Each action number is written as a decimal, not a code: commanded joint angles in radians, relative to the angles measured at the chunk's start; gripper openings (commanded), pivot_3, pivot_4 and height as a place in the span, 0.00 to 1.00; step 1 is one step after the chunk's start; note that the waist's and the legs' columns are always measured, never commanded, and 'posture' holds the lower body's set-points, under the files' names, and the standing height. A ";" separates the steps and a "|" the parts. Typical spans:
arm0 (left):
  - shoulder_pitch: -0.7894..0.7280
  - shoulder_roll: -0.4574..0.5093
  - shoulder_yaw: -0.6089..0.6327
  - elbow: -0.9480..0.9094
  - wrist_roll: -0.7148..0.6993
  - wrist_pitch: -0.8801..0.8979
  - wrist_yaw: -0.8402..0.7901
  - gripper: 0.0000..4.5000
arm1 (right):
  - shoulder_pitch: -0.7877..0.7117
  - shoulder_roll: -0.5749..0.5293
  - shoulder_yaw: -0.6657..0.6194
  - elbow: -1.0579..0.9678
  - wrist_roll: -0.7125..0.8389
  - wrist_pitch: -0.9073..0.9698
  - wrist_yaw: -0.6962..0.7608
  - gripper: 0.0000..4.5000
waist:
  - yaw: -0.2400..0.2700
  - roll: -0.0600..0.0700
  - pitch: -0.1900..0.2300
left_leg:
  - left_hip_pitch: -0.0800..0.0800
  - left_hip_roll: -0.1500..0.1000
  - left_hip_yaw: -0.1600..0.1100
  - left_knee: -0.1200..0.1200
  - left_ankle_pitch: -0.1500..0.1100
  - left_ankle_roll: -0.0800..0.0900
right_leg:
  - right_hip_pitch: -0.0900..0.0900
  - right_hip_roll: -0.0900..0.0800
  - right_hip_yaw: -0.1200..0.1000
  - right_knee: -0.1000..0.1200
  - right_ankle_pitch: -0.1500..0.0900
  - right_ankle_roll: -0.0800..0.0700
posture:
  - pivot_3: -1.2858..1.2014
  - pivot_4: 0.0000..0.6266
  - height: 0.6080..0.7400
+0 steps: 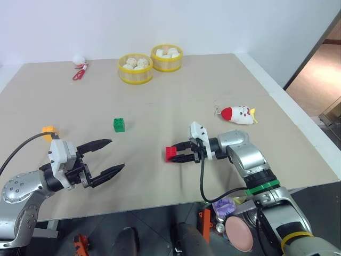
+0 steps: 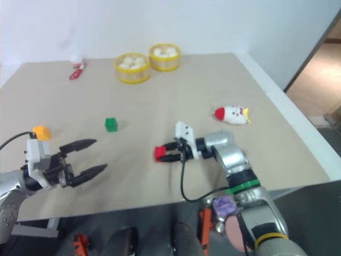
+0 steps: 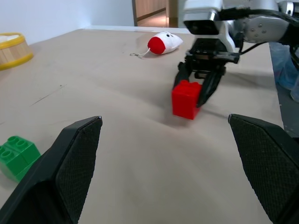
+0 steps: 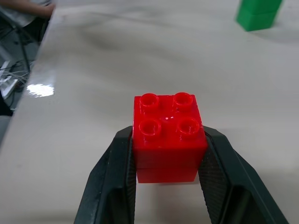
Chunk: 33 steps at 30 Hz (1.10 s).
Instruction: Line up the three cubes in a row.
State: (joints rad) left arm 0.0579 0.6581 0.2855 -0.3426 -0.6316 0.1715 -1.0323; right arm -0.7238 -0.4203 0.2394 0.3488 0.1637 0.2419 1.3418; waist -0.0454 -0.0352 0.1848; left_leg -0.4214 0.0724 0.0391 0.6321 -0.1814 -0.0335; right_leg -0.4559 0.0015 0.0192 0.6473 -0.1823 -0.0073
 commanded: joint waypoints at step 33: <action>0.005 -0.009 0.002 -0.033 -0.007 -0.011 0.024 1.00 | -0.059 0.022 0.015 0.194 -0.047 -0.195 0.077 0.99 | 0.000 0.000 0.000 | 0.000 0.000 0.000 0.000 -0.001 -0.001 | 0.000 0.001 0.001 0.001 0.000 0.000 | 0.52 0.24 1.00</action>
State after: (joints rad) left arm 0.0678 0.6481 0.2790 -0.3438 -0.6305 0.1719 -1.0097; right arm -0.7578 -0.3852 0.2549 0.5550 0.1123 0.0479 1.3948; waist -0.0453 -0.0353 0.1847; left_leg -0.4213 0.0726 0.0388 0.6322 -0.1820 -0.0341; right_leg -0.4562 0.0028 0.0202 0.6479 -0.1822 -0.0071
